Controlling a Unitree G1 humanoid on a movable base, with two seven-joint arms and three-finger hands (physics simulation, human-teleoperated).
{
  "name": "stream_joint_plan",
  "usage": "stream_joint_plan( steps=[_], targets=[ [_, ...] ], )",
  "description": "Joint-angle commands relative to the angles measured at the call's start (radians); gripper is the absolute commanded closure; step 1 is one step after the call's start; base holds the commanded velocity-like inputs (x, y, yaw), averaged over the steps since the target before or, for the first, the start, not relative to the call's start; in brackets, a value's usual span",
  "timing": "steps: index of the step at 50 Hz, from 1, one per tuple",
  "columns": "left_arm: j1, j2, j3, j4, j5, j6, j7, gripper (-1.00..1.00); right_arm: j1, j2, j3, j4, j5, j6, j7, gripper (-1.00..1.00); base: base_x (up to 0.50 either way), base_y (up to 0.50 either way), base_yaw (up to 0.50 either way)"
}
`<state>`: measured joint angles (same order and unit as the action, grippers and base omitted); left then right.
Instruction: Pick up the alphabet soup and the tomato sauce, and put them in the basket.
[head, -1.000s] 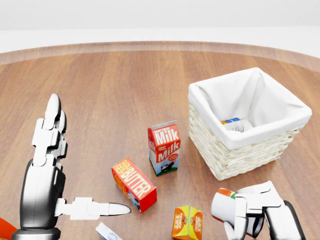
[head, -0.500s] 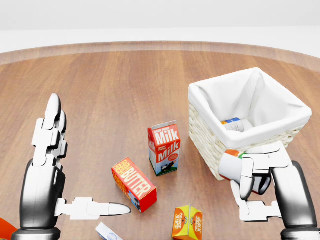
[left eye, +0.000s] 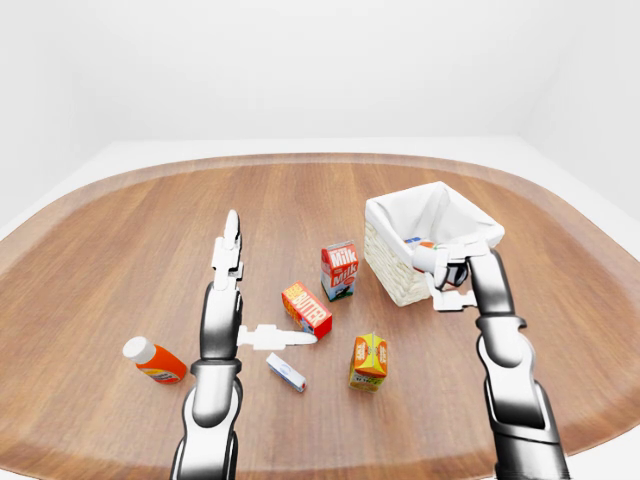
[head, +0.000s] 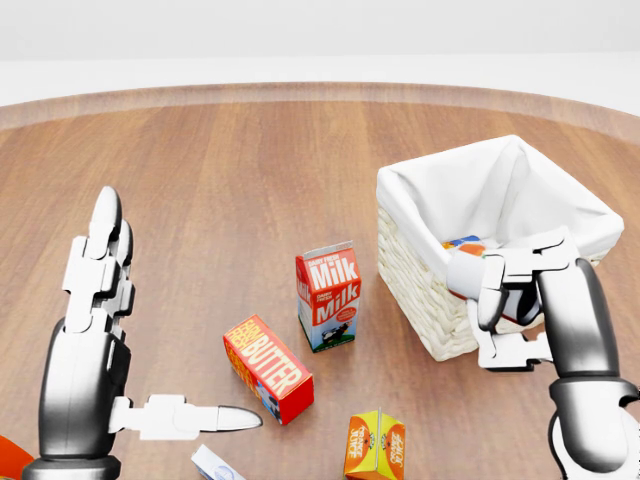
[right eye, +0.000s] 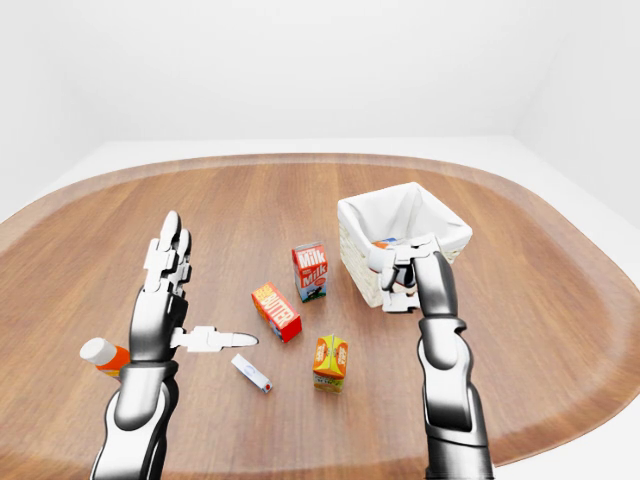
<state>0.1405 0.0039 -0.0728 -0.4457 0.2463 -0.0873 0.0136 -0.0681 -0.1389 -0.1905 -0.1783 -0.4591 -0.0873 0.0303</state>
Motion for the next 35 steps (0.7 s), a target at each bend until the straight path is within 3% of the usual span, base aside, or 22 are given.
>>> stream_joint_plan(
  steps=[1,10,35],
  targets=[
    [0.001,0.001,-0.001,-0.003,0.001,0.000,-0.001,-1.00,-0.098,-0.045,-0.001,0.096,-0.018,0.000,-0.075,1.00,0.00,0.00,0.00],
    [-0.005,0.001,0.002,0.005,0.000,0.000,0.000,-1.00,-0.203,-0.074,0.011,0.127,-0.022,0.000,-0.073,1.00,0.00,0.00,0.00],
    [-0.006,0.001,0.001,0.013,0.000,0.000,-0.001,-1.00,-0.518,-0.170,0.057,0.695,-0.056,0.000,-0.253,1.00,0.00,0.00,0.00]
  ],
)
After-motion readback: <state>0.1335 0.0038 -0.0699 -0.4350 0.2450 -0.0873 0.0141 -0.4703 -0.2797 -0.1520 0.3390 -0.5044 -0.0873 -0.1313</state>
